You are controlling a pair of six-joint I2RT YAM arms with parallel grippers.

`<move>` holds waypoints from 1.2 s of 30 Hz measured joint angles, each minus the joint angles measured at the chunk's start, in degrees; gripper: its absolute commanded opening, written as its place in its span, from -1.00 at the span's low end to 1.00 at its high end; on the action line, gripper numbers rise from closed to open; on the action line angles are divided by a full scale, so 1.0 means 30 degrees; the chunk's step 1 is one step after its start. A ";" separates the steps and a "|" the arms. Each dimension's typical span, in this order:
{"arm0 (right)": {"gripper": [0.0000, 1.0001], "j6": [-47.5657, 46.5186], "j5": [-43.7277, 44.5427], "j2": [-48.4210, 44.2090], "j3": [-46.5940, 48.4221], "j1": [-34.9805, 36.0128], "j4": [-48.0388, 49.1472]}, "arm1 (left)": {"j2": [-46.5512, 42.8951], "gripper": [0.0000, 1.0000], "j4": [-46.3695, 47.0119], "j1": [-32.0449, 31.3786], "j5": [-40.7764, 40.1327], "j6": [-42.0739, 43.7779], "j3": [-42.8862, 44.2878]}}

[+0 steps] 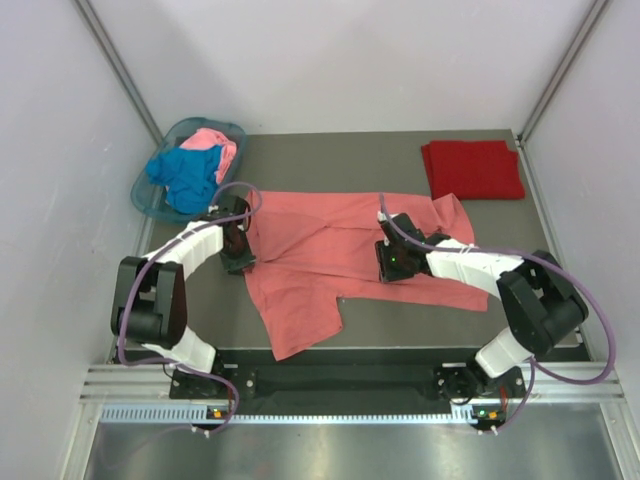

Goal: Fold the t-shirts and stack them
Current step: Fold the tshirt

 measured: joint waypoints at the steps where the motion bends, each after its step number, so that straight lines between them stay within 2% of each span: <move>1: -0.28 0.0066 0.0066 0.0000 -0.0219 0.0007 0.0117 | 0.0044 -0.63 0.0058 0.0000 -0.0087 -0.0146 -0.0044; 3: -0.28 0.0262 0.0131 0.0000 -0.0503 0.0029 0.0321 | 0.0284 -0.98 0.0189 0.0000 -0.0248 -0.0291 -0.0051; 4: -0.28 0.0328 0.0189 -0.0007 -0.0510 0.0036 0.0372 | 0.0488 -1.00 0.0211 0.0000 -0.0328 -0.0270 -0.0051; 14: -0.24 0.1938 0.2346 -0.2084 -0.0444 -0.0255 -0.1319 | 0.1188 -1.00 -0.0809 0.0095 -0.3832 -0.0146 0.0102; 20: -0.24 0.2324 0.2645 -0.3140 0.0255 -0.3162 -0.1989 | 0.0510 -1.00 -0.1457 0.1173 -0.4947 0.0175 0.0022; 21: -0.25 0.2317 0.2594 -0.3155 0.0321 -0.3840 -0.1974 | 0.0313 -0.86 -0.1574 0.1326 -0.5093 0.0233 0.0022; 23: -0.25 0.2317 0.2419 -0.3147 0.0459 -0.5435 -0.1909 | 0.0022 -0.44 -0.1931 0.1515 -0.5377 0.0423 0.0029; 25: -0.24 0.2280 0.2295 -0.3060 0.0670 -0.6754 -0.1894 | -0.0051 -0.25 -0.2448 0.1588 -0.5566 0.0495 0.0160; 28: -0.20 0.1931 0.1559 -0.2375 0.1406 -0.8094 -0.1457 | -0.0117 -0.15 -0.3439 0.1632 -0.5639 0.0546 0.0925; 32: -0.10 0.0860 -0.0780 -0.0335 0.3213 -0.8983 -0.0765 | -0.0525 -0.14 -0.3912 0.1647 -0.4911 0.0954 0.3213; 36: -0.03 -0.0386 -0.2878 0.1319 0.4473 -0.9989 0.0226 | -0.0714 -0.14 -0.2506 0.1668 -0.1741 0.1763 0.5952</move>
